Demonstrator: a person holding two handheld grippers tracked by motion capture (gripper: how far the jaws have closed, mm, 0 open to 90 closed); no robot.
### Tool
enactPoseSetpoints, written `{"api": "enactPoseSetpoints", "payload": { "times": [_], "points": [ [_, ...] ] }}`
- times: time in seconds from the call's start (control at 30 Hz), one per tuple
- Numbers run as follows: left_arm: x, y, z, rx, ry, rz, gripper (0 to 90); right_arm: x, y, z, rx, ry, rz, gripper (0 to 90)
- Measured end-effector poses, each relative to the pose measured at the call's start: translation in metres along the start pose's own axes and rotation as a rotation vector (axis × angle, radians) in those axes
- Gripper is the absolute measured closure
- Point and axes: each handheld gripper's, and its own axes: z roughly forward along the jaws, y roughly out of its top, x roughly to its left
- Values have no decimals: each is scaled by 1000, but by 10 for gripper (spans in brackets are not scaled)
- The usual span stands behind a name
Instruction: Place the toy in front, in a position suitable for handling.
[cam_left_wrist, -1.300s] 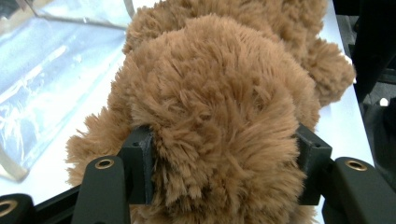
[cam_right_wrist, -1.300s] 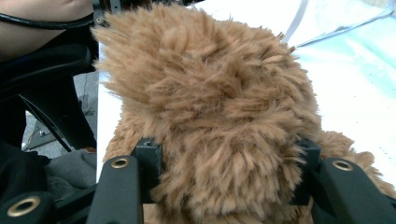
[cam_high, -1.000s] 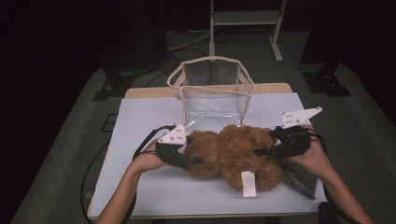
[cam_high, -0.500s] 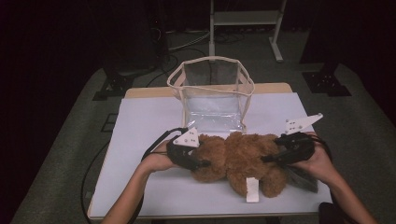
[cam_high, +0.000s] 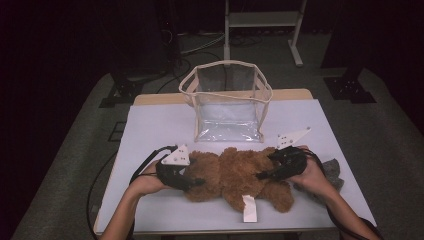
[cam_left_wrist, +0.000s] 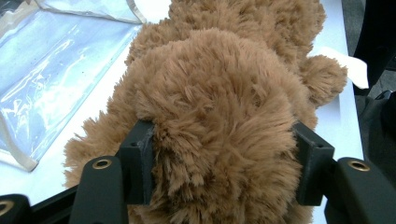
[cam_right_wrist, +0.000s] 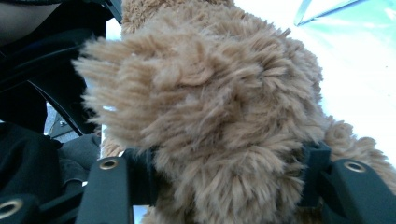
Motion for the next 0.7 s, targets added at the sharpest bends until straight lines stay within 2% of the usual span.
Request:
{"api": "enactPoseSetpoints", "payload": {
  "times": [0.17,0.3,0.5,0.7],
  "points": [
    [-1,1,0,1,7,3,309,-1,-4,-3,2,7,0,296],
    [-1,2,-2,-10,14,6,272,-1,-5,-6,6,13,-1,261],
    [0,0,-12,-58,21,-18,235,-2,-5,-16,4,20,13,254],
    [1,-1,-19,-94,41,-20,175,-2,0,-39,-15,1,27,256]
  ]
}}
